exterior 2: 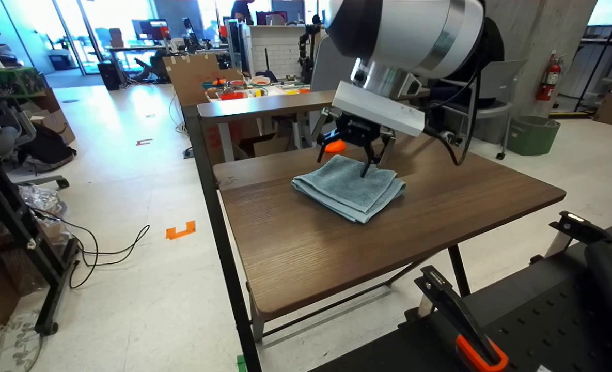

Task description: Use the towel to wipe the table.

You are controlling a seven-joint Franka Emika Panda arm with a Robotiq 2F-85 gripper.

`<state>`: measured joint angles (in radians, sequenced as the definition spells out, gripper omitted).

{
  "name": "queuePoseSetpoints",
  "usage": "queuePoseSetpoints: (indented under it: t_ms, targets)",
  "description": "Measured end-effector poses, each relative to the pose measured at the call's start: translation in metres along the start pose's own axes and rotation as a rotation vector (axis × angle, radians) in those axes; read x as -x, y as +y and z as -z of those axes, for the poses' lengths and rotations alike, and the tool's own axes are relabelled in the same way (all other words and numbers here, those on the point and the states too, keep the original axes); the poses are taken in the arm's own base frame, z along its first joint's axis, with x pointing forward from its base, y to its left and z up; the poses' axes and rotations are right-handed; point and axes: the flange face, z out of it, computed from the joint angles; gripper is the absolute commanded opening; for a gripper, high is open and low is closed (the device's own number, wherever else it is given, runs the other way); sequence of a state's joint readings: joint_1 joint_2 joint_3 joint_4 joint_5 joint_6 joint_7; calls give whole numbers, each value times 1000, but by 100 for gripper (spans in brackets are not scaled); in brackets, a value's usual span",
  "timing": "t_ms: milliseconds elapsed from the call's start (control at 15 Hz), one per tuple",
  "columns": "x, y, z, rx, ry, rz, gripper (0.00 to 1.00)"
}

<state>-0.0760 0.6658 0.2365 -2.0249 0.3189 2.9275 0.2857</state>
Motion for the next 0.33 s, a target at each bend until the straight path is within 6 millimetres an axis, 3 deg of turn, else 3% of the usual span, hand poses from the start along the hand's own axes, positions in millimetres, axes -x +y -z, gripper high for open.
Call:
queuePoseSetpoints:
  t_ms: [333]
  targets:
    - [24,-9,94,-140,47,-9,100]
